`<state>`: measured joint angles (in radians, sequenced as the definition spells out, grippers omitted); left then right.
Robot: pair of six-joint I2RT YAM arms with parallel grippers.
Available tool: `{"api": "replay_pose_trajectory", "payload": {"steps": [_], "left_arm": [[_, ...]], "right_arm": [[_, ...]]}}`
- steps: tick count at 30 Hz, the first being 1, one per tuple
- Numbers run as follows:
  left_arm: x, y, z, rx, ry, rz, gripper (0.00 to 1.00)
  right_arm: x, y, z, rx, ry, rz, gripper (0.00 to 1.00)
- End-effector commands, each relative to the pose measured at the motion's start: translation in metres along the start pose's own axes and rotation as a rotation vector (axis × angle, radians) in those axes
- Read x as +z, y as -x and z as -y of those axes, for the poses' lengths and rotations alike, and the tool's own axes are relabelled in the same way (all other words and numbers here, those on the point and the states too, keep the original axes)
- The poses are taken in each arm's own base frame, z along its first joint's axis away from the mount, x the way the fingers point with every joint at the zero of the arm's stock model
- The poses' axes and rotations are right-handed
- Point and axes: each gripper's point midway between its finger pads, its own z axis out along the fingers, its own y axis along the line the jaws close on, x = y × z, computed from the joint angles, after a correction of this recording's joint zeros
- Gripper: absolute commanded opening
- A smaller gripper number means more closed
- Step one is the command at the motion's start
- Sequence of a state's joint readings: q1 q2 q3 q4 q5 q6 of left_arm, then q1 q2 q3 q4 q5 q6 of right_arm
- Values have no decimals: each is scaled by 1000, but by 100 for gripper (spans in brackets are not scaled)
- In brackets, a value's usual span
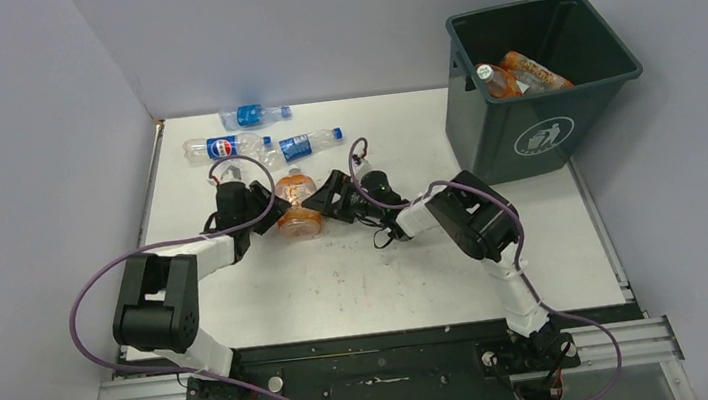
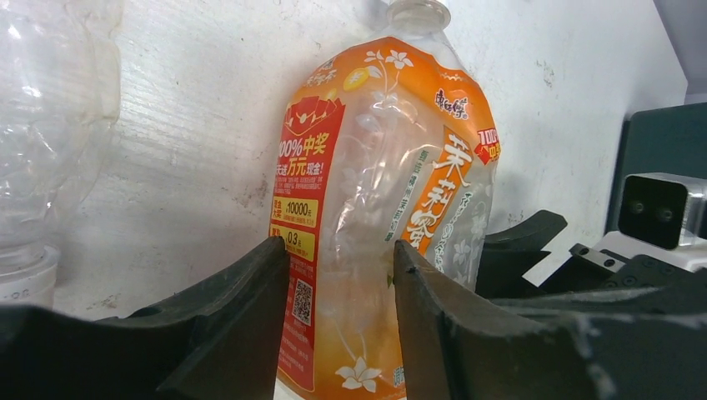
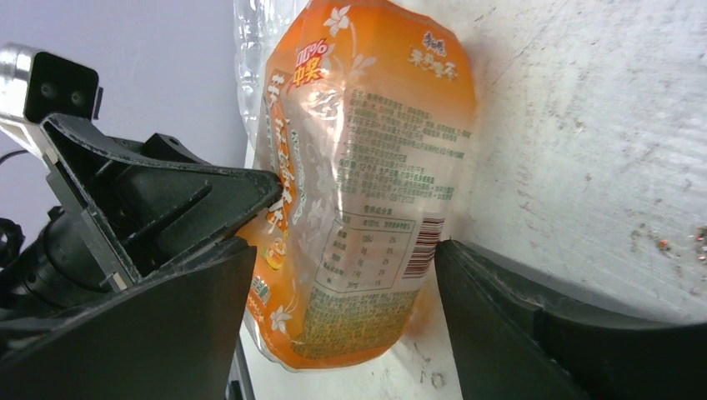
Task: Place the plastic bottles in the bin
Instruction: Pick up the plastic bottle at the center of the board.
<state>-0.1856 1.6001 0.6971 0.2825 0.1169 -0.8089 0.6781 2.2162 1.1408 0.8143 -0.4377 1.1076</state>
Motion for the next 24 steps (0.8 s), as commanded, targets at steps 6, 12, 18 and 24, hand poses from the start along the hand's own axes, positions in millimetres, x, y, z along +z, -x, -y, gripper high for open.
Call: {"api": "replay_pose_trajectory", "payload": {"steps": [6, 12, 18, 24], "left_arm": [[-15, -43, 29, 1, -136, -137, 32], [-28, -55, 42, -29, -200, -148, 25], [-29, -66, 43, -90, -228, -155, 19], [-24, -76, 30, -116, -202, -154, 15]], "right_arm": [[-14, -31, 8, 31, -1, -67, 46], [-65, -28, 21, -62, -121, -48, 98], [-118, -14, 32, -39, -160, -1, 91], [-135, -20, 35, -18, -180, -4, 90]]}}
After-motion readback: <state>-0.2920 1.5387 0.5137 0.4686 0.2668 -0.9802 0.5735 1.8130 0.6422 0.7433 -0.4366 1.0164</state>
